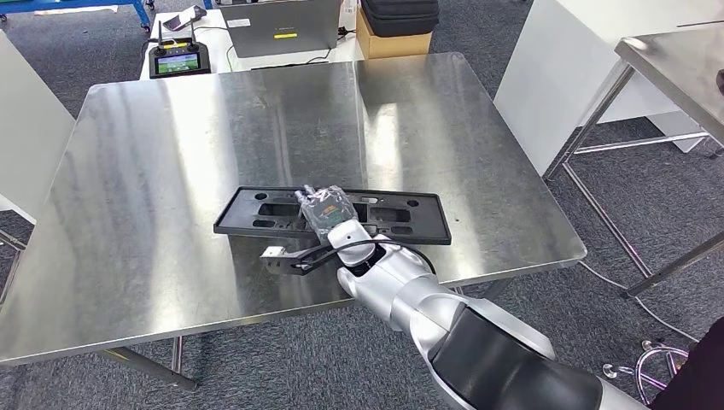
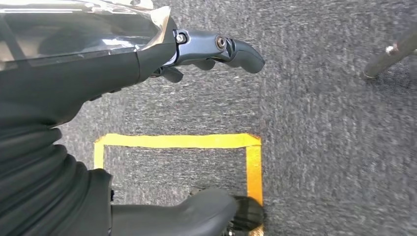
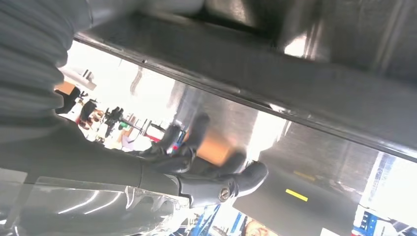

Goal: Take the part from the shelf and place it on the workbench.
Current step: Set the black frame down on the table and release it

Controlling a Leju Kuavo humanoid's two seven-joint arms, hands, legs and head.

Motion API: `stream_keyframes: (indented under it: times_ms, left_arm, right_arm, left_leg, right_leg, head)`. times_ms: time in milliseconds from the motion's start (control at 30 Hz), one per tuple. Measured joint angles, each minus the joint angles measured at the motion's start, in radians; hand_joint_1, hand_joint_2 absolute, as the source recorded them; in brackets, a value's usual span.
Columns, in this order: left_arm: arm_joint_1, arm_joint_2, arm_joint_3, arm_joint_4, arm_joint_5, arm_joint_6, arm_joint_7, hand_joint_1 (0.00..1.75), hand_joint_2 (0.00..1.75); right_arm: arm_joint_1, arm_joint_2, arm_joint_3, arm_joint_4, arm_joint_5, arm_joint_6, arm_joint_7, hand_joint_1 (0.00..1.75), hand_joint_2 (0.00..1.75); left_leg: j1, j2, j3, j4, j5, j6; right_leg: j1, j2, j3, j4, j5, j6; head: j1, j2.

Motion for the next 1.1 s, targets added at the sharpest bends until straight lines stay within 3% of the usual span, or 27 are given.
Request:
stream_keyframes:
  times_ms: [367,600,733,900,1100]
  left_arm:
    - [0.0,-0.001,0.005,0.0,0.023,-0.012,-0.017,0.0,0.0]
    - [0.007,-0.003,0.024,0.0,0.043,0.002,-0.035,0.0,0.0]
    - [0.013,-0.004,0.031,0.0,0.044,0.006,-0.038,0.0,0.0]
    - [0.016,-0.005,0.037,0.0,0.044,0.008,-0.038,0.0,0.0]
    - [0.018,-0.005,0.044,0.0,0.044,0.009,-0.038,0.0,0.0]
  right_arm:
    - [0.0,0.006,-0.006,0.0,0.024,-0.007,-0.012,0.0,1.75]
    - [0.0,0.052,-0.005,-0.029,0.011,-0.081,-0.096,0.0,1.75]
    - [0.0,0.069,0.001,-0.08,-0.07,-0.104,-0.142,0.0,1.75]
    - [-0.007,0.08,0.081,-0.209,-0.319,-0.161,-0.196,0.0,1.75]
    - [-0.014,0.081,0.147,-0.292,-0.363,-0.169,-0.2,0.0,1.75]
  left_leg:
    - [0.0,0.0,0.0,0.0,0.0,0.0]
    - [0.0,0.001,0.0,0.0,0.0,0.0]
    - [0.001,0.0,0.0,0.0,0.0,0.0]
    - [0.001,0.001,0.001,0.0,0.0,0.0]
    - [0.001,-0.001,0.001,0.0,0.0,0.0]
  right_leg:
    - [0.001,0.0,0.004,0.0,0.0,0.0]
    - [0.002,0.0,0.004,0.0,0.0,0.0]
    - [0.002,0.0,-0.001,0.0,-0.002,0.001]
    - [0.002,0.0,-0.001,0.0,-0.002,0.002]
    - [0.002,0.0,-0.001,0.0,-0.002,0.002]
  head:
    - [0.0,0.0]
    - [0.0,0.0]
    - [0.0,0.0]
    - [0.0,0.0]
    - [0.0,0.0]
